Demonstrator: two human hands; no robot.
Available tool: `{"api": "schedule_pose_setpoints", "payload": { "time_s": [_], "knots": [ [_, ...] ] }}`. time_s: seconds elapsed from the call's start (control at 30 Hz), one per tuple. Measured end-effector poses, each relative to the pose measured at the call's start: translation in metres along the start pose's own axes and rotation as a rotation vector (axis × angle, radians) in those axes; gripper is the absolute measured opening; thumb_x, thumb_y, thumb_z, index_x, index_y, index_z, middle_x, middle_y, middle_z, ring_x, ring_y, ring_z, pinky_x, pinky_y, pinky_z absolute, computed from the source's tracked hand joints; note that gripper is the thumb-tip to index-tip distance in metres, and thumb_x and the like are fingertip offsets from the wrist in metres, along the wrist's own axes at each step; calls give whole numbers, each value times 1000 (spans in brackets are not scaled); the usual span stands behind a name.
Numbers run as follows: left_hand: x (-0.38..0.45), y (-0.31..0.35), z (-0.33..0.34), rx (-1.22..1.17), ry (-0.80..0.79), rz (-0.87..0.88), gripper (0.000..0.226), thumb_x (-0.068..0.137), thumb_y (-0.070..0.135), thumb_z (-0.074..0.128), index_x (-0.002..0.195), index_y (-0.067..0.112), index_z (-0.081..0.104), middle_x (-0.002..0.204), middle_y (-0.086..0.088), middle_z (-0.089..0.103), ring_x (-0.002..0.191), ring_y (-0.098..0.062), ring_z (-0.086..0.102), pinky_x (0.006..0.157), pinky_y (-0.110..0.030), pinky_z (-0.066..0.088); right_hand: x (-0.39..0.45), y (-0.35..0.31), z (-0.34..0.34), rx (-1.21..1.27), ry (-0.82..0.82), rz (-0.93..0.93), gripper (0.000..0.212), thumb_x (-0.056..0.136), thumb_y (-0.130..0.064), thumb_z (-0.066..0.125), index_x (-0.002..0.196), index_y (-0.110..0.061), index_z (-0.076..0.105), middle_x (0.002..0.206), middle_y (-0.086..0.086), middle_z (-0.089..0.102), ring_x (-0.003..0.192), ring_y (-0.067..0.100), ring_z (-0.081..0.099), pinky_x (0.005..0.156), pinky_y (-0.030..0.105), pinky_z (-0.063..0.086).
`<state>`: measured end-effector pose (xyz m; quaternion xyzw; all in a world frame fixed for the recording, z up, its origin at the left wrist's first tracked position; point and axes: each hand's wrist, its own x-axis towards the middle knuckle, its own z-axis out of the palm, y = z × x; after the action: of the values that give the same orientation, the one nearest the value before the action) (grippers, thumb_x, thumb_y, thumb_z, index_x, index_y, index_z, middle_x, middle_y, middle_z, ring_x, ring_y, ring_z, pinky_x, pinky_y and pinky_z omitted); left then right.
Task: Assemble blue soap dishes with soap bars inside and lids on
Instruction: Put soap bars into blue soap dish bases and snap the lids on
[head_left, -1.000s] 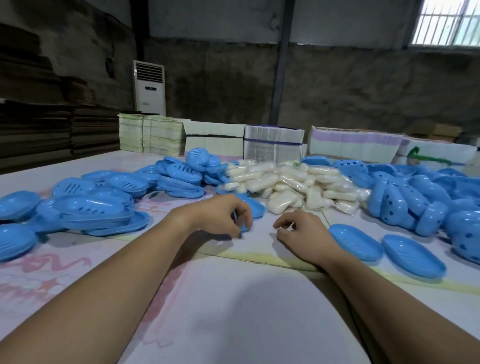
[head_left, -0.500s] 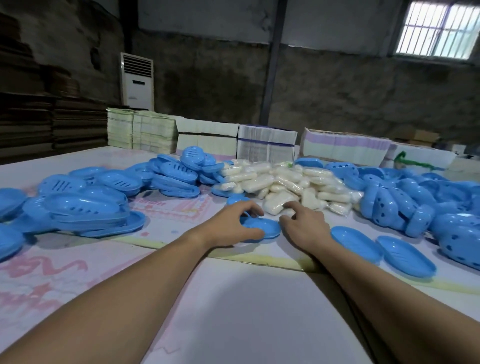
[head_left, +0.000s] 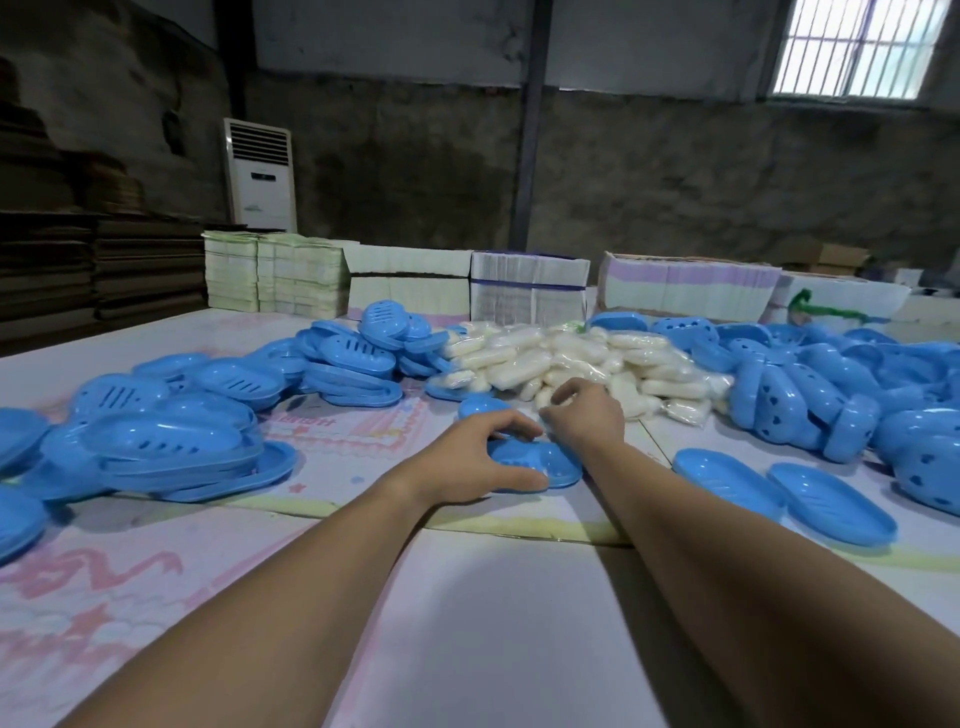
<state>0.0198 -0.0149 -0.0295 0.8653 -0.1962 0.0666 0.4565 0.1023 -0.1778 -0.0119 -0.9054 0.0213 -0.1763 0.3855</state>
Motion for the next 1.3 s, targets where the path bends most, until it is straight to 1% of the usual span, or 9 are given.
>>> {"api": "schedule_pose_setpoints", "payload": {
  "time_s": [0.17,0.37,0.47,0.57,0.7,0.87,1.03,1.17,1.3],
  "knots": [
    [-2,2,-3,-29,-6,-14,72,71,43,89,129,51,47,131,17,51,113,4,54,89,-15,47,-13,-7,-34,67,112,-231,38,78,-2,61,97,-34,54,88,-2,60,68,9,51,53,28,36],
    [0,4,1,-74,73,-58,110,63,38,94,142,46,20,125,16,39,107,-4,56,70,-19,51,-54,-1,-66,126,-60,-547,39,77,-3,70,97,-36,60,89,-20,60,83,6,56,72,19,44],
    [-1,4,0,-46,55,-48,99,60,45,93,137,45,30,123,17,44,105,-3,56,71,-16,50,-70,17,-58,91,-268,-602,29,83,-8,68,104,-27,71,98,-21,63,92,0,57,79,8,41],
    [-3,5,0,4,42,-64,85,55,58,88,127,43,46,119,17,53,104,0,56,72,-9,44,-67,21,-66,134,-418,-530,15,89,-24,64,99,-27,75,106,-18,68,94,-6,58,80,14,38],
    [0,4,2,51,64,-56,62,66,45,91,118,42,57,115,16,58,104,2,57,78,-10,42,-67,26,-70,14,-382,-597,32,84,-19,67,114,-28,71,109,-10,67,91,-3,56,76,4,39],
    [2,11,8,46,73,-53,70,51,55,90,113,37,63,115,7,62,104,-4,61,80,-15,48,-62,24,-68,103,-426,-465,25,79,-19,72,101,-30,77,90,-24,64,83,-15,55,68,2,38],
    [0,23,21,33,56,-11,65,47,61,84,105,39,63,107,14,68,99,3,63,79,-14,47,-61,28,-72,128,-458,-448,19,82,-28,71,99,-33,76,93,-25,67,91,-16,56,71,2,38],
    [0,23,31,70,40,-8,62,62,58,85,113,51,51,113,20,60,100,16,55,74,-3,43,-46,34,-92,151,-183,-368,21,86,-36,66,106,-33,73,103,-22,67,97,-6,56,80,16,40],
    [-2,21,27,52,6,-21,69,66,57,86,122,55,45,118,23,58,98,15,56,73,-1,42,-16,60,-123,-271,193,-109,36,89,-34,55,125,-29,60,136,6,51,124,31,42,102,47,38]
  ]
}}
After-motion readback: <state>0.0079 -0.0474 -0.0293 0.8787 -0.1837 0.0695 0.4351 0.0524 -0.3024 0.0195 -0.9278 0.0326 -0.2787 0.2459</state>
